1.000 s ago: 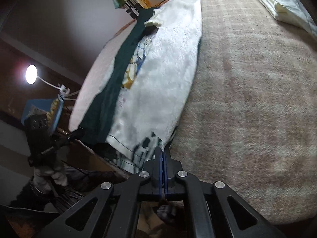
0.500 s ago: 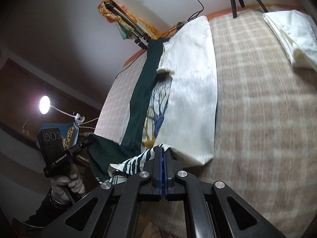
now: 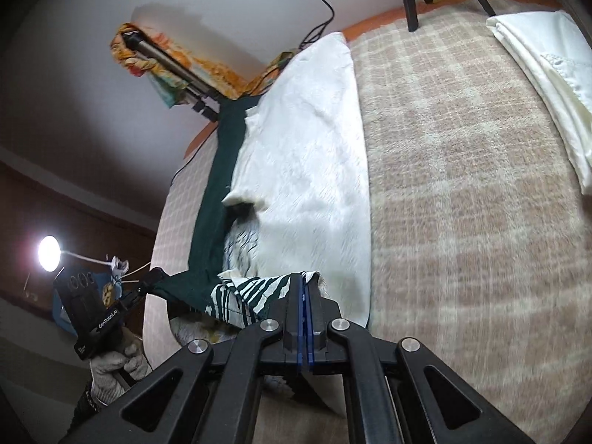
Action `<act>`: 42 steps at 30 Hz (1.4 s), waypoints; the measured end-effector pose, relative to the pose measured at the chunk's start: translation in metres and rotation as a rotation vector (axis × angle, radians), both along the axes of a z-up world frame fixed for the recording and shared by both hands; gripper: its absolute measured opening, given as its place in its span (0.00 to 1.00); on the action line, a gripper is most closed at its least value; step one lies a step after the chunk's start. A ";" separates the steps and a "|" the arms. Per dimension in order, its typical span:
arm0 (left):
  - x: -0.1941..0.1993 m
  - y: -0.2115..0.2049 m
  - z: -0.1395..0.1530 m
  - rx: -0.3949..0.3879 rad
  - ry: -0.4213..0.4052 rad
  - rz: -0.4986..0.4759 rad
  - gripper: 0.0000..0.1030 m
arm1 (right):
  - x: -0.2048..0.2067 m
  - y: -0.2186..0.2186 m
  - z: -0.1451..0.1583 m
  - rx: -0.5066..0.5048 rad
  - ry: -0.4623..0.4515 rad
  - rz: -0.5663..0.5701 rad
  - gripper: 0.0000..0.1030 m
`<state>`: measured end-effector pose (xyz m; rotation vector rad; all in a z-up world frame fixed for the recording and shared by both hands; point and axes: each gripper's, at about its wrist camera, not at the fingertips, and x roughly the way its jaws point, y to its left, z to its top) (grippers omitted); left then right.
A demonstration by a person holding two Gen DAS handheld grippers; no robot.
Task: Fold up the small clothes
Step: 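Lift the hem end with both grippers and carry it toward the collar end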
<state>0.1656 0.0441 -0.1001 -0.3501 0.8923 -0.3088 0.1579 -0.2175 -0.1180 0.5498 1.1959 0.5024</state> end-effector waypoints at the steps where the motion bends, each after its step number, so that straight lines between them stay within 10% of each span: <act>1: 0.003 0.000 -0.003 0.005 0.002 0.002 0.02 | 0.004 0.000 -0.003 -0.004 0.008 -0.006 0.00; 8: 0.011 -0.005 -0.005 0.092 -0.004 0.030 0.15 | 0.016 -0.005 -0.018 -0.016 0.052 -0.021 0.06; 11: 0.004 0.008 0.008 0.112 -0.042 0.102 0.18 | 0.013 -0.011 -0.006 -0.056 0.001 -0.034 0.36; 17: -0.027 -0.009 0.028 0.128 -0.139 -0.006 0.18 | -0.014 0.002 0.029 -0.103 -0.176 0.107 0.26; 25: -0.018 -0.056 -0.006 0.155 -0.038 -0.184 0.18 | -0.022 0.048 0.003 -0.145 -0.161 0.271 0.24; 32: 0.002 -0.043 -0.027 0.306 -0.011 -0.081 0.18 | -0.017 0.030 -0.006 -0.269 -0.145 0.189 0.20; 37: 0.011 -0.014 -0.027 0.271 0.005 -0.005 0.19 | -0.018 0.022 -0.003 -0.341 -0.148 0.164 0.20; 42: 0.022 0.000 -0.008 0.218 -0.047 0.020 0.49 | -0.014 0.019 0.003 -0.340 -0.169 0.167 0.28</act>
